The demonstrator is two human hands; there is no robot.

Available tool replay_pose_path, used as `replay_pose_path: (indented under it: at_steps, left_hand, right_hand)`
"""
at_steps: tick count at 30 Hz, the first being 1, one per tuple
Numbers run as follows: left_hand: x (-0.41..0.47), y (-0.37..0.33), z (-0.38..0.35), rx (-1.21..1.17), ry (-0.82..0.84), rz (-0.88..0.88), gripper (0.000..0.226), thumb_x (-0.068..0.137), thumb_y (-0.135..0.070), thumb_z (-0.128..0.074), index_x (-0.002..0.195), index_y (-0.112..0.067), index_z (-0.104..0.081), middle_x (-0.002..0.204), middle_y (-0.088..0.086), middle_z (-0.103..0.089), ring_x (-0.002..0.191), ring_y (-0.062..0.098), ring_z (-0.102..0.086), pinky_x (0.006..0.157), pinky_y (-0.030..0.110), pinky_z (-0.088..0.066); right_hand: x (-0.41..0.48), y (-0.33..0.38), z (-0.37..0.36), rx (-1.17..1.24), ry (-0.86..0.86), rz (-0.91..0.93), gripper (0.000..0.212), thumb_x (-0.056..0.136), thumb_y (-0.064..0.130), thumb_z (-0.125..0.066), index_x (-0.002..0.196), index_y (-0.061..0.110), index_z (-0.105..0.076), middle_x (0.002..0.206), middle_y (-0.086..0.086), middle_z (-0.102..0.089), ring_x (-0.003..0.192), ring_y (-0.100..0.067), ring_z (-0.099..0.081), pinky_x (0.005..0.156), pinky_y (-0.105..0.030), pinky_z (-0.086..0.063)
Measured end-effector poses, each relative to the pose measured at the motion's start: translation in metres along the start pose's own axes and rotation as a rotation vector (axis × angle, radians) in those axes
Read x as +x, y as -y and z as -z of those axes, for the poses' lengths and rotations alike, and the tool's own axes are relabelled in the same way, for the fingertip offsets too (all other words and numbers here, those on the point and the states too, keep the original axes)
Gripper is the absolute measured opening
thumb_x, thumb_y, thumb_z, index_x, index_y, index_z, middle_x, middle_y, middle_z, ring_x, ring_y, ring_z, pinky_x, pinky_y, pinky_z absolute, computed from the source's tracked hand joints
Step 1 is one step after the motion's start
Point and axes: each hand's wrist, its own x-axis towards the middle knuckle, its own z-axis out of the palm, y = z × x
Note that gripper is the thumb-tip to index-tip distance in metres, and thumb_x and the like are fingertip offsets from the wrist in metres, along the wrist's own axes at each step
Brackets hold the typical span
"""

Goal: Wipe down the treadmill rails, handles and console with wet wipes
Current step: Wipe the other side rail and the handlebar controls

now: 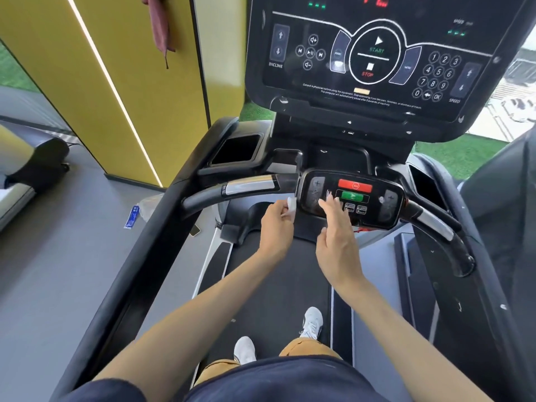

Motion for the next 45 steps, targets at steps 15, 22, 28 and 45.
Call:
replay_pose_path:
  at_steps: [15, 22, 28, 45]
  left_hand:
    - [0.002, -0.033, 0.046, -0.458, 0.586, 0.192, 0.026, 0.075, 0.001, -0.056, 0.097, -0.012, -0.06, 0.083, 0.007, -0.06, 0.07, 0.015, -0.054, 0.059, 0.024, -0.04]
    - [0.0, -0.034, 0.031, -0.419, 0.599, 0.165, 0.032, 0.068, -0.004, -0.068, 0.098, -0.013, -0.063, 0.082, 0.004, -0.06, 0.069, 0.015, -0.058, 0.063, 0.024, -0.049]
    - [0.007, -0.037, 0.02, -0.215, 0.558, 0.054, 0.028, 0.079, 0.009, -0.064, 0.094, -0.015, -0.064, 0.075, -0.001, -0.053, 0.061, 0.01, -0.051, 0.061, 0.019, -0.046]
    - [-0.001, -0.024, 0.021, 0.422, 0.098, -0.914, 0.003, 0.077, -0.012, -0.07, 0.077, -0.015, -0.07, 0.114, 0.002, -0.042, 0.104, 0.026, -0.047, 0.076, 0.034, -0.049]
  right_hand:
    - [0.033, 0.028, 0.043, 0.604, 0.211, -0.278, 0.019, 0.083, 0.002, -0.067, 0.091, 0.019, -0.065, 0.086, 0.002, -0.067, 0.077, -0.005, -0.059, 0.072, -0.019, -0.047]
    - [0.031, 0.004, 0.055, 0.766, 0.134, -0.569, 0.014, 0.085, 0.007, -0.066, 0.098, 0.011, -0.066, 0.092, -0.003, -0.069, 0.086, -0.014, -0.061, 0.067, -0.022, -0.05]
    - [0.023, -0.013, 0.06, 0.751, 0.106, -0.691, 0.022, 0.089, 0.031, -0.063, 0.082, 0.012, -0.071, 0.082, -0.005, -0.065, 0.075, -0.016, -0.058, 0.068, -0.036, -0.05]
    - [0.028, -0.005, 0.052, 0.785, 0.112, -0.596, 0.009, 0.092, 0.008, -0.06, 0.088, 0.008, -0.068, 0.085, -0.006, -0.066, 0.075, -0.013, -0.06, 0.06, -0.017, -0.05]
